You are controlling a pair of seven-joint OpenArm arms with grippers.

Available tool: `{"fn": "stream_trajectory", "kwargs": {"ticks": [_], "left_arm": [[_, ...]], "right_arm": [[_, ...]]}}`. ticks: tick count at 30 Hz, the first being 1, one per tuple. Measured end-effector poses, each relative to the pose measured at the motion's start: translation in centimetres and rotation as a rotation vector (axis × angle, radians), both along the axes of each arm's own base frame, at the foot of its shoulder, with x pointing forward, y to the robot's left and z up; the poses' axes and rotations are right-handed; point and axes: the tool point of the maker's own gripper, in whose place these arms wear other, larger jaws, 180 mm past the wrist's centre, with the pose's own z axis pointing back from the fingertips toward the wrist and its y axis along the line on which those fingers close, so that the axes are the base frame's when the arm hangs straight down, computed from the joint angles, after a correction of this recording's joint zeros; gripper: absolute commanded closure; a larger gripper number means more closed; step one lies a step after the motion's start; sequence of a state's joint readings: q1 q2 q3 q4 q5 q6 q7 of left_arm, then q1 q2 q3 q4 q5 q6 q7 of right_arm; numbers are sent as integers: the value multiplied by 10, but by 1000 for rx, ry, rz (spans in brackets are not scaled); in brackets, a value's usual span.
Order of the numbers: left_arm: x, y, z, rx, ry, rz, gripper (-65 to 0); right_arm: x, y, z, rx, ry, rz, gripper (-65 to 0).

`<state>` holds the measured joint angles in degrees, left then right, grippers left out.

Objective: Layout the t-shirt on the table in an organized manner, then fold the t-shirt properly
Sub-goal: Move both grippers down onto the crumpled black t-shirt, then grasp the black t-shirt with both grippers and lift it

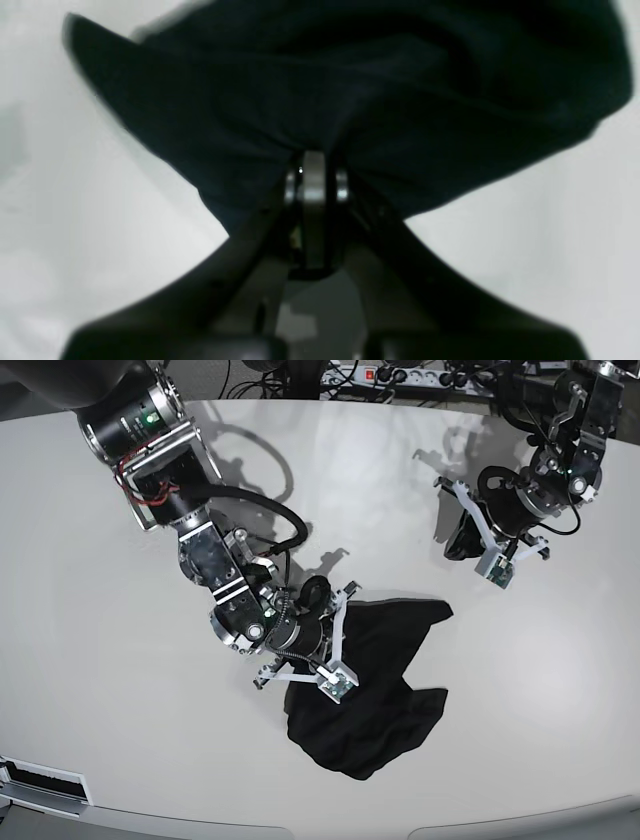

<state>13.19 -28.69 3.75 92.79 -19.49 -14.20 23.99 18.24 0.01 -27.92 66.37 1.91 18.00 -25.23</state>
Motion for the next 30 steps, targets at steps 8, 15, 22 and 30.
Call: {"fn": "stream_trajectory", "kwargs": {"ticks": [8, 15, 22, 30], "left_arm": [[1, 0, 1, 0, -4, 0, 0], [1, 0, 1, -1, -4, 0, 0], [0, 2, 0, 11, 2, -3, -5], [2, 2, -1, 16, -1, 8, -308]], "right_arm": [[-98, 56, 68, 192, -109, 288, 0], [-170, 87, 45, 209, -8, 467, -47], [-189, 108, 44, 193, -14, 497, -444], [-176, 103, 47, 125, -52, 507, -443]]}}
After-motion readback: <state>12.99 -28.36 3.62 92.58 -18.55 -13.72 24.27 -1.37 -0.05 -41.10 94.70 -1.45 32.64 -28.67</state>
